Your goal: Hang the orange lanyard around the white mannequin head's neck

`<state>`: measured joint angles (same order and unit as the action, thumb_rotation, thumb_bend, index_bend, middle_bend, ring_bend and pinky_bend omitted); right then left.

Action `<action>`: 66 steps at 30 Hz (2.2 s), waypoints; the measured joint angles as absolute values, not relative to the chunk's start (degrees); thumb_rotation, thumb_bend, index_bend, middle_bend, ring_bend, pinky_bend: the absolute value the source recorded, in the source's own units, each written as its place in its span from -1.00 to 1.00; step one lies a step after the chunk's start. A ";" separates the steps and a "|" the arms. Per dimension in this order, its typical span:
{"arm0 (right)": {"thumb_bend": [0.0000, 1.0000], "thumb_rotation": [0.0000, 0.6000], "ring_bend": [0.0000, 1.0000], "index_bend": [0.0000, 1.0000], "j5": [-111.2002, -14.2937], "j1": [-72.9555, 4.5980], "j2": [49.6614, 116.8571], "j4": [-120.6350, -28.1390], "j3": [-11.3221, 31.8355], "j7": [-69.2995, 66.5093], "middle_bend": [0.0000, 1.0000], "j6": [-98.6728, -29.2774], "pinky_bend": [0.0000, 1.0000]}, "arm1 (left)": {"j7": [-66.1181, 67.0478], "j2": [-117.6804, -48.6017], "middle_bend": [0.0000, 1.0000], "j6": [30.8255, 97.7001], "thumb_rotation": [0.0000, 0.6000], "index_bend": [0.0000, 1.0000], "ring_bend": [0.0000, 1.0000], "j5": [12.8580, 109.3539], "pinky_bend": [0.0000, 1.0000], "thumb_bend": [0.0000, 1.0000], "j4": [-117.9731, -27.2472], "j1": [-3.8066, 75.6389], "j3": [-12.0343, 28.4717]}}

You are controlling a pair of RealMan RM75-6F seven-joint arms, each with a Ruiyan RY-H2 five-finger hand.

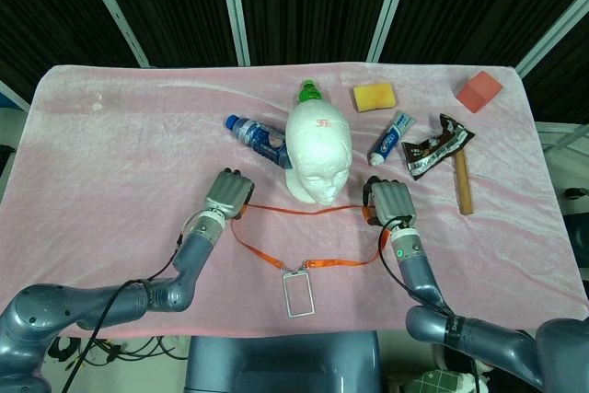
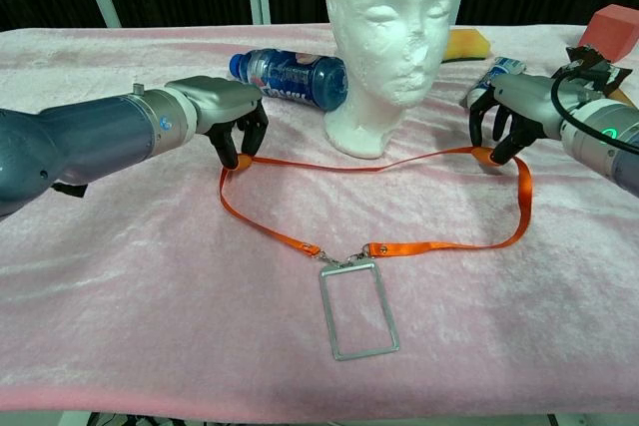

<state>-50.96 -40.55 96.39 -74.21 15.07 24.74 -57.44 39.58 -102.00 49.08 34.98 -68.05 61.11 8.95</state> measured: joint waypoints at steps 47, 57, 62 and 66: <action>-0.03 1.00 -0.22 0.51 -54.53 -37.67 91.09 -84.51 14.26 20.63 -0.37 -60.35 -0.30 | 24.64 -96.26 -0.10 47.94 1.00 0.30 -0.51 48.31 -0.49 -0.04 -74.66 55.24 10.14; -0.02 1.00 -0.22 0.53 -59.77 -34.22 85.90 -91.63 13.01 16.51 -0.37 -63.99 -0.30 | 15.37 -89.07 -0.10 48.63 1.00 0.31 -0.51 55.98 -0.49 -0.04 -81.18 51.38 10.30; -0.02 1.00 -0.22 0.54 -61.97 -33.15 83.36 -95.49 13.01 15.11 -0.37 -65.44 -0.30 | 11.78 -85.96 -0.10 48.89 1.00 0.31 -0.51 58.44 -0.49 -0.04 -85.73 50.14 10.57; -0.02 1.00 -0.22 0.55 -63.32 -32.80 81.28 -98.78 13.57 14.58 -0.37 -66.34 -0.30 | 8.67 -83.07 -0.10 49.26 1.00 0.32 -0.51 60.33 -0.49 -0.04 -89.27 49.41 11.78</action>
<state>-63.32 -32.80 81.28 -98.78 13.57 14.58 -66.34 8.67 -83.07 49.26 60.33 -89.27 49.41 11.78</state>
